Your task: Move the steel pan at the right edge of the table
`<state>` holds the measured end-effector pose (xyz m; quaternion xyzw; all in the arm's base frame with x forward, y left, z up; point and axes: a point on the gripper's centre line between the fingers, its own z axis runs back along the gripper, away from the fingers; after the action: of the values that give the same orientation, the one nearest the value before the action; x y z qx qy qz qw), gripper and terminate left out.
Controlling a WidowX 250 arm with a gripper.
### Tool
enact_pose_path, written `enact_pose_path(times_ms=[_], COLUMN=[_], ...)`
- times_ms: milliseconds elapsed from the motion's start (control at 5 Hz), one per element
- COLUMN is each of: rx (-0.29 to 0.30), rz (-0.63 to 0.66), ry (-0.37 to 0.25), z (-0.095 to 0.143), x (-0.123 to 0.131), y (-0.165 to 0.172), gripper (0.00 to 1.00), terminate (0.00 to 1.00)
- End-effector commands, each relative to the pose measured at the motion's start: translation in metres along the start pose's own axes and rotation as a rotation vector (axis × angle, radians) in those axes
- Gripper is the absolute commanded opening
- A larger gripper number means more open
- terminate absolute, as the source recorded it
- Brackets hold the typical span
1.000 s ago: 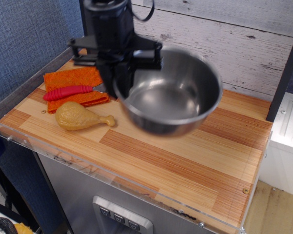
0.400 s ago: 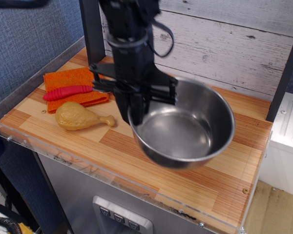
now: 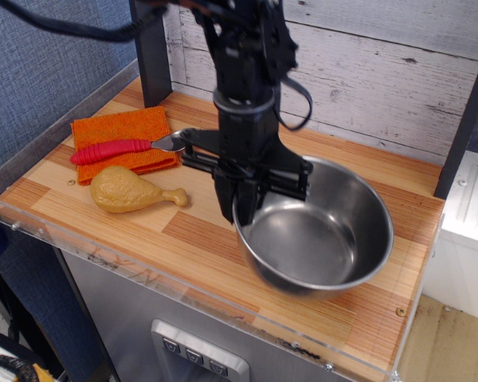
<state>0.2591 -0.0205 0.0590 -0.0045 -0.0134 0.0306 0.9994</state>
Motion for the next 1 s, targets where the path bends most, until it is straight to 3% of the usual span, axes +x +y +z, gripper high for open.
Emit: enact_pose_path(times_ms=[0,200,800], rx=[-0.041,-0.043,-0.025], rz=[-0.097,-0.127,-0.13], ry=[0.018,0.033,0.019], z=[-0.0094,-0.0122,-0.0088], x=[0.0058,0.005,0.0088], y=[-0.0051,-0.0068,-0.0037], gripper=[0.0,1.0,1.0], terminate=[0.0,0.0,0.0])
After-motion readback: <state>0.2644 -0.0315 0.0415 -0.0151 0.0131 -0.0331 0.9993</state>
